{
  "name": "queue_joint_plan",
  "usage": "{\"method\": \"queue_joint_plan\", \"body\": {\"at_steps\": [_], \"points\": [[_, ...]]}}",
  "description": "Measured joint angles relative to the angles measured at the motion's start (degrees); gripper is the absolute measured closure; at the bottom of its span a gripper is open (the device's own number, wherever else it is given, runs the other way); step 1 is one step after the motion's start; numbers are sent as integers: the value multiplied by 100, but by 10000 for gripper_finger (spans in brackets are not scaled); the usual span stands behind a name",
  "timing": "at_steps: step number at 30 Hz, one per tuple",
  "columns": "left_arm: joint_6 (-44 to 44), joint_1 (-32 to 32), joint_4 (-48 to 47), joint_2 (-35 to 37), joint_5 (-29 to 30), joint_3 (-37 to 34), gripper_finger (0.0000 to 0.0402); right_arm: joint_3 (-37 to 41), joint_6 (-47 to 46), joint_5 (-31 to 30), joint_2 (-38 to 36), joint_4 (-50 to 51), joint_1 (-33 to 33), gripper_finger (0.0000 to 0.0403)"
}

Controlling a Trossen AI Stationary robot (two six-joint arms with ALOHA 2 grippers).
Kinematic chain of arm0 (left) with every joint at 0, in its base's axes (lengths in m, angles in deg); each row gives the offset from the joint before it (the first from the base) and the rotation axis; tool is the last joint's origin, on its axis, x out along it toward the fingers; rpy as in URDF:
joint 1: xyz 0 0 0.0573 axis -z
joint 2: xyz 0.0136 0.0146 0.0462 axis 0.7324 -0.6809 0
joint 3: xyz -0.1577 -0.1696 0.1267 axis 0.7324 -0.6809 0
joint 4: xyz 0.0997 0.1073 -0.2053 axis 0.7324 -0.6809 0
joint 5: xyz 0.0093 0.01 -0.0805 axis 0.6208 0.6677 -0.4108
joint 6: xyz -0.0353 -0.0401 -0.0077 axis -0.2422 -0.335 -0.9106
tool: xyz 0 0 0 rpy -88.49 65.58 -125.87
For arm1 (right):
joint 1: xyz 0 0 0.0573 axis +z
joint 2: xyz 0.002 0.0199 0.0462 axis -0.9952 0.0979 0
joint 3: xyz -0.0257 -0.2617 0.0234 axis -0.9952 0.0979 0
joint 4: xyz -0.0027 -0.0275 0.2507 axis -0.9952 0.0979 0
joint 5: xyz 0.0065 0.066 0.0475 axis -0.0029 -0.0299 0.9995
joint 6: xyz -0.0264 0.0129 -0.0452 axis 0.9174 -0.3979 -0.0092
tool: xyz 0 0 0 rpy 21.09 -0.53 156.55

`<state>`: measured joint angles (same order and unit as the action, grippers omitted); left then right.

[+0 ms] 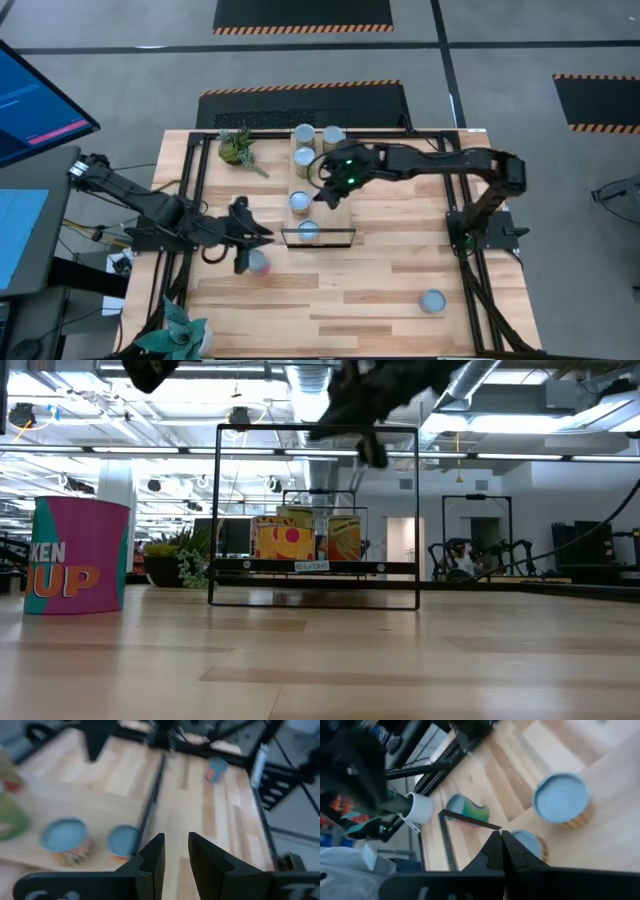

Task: Pick and place cans onto a shelf
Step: Put the canned pineapple ring on the shelf

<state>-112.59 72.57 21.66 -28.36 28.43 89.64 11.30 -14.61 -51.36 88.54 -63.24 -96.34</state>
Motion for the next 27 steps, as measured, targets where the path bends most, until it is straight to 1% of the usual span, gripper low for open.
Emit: {"method": "queue_joint_plan", "body": {"at_steps": [3, 5, 7, 9, 13, 18, 21, 24, 27], "points": [[-17, -131, -254, 231, 479, 0, 329, 0, 150, -326, -594, 246, -8, 400], [-377, -337, -284, 271, 648, 0, 329, 2, 186, -561, -1023, 414, 53, 396], [-788, -618, -330, 257, 605, 0, 329, 0, 213, -817, -1462, 577, 204, 394], [-1115, -923, -382, 171, 422, 0, 329, 0, 332, -1096, -1863, 742, 415, 394], [-1592, -1577, -594, 81, -361, 0, 329, -2, 463, -1943, -2636, 1148, 954, 395], [-2426, -2328, -814, 2, -1523, 2, 329, -1, 439, -3377, -3352, 1911, 1855, 395], [-2828, -2750, -930, -124, -2173, 0, 329, -4, 168, -4265, -3621, 2372, 2395, 396], [-3073, -3139, -923, -369, -3039, 2, 329, -2, -189, -4990, -3770, 2951, 2841, 395], [-3277, -3504, -734, -634, -3844, 2, 329, 0, -567, -5437, -3821, 3520, 3219, 394]]}}
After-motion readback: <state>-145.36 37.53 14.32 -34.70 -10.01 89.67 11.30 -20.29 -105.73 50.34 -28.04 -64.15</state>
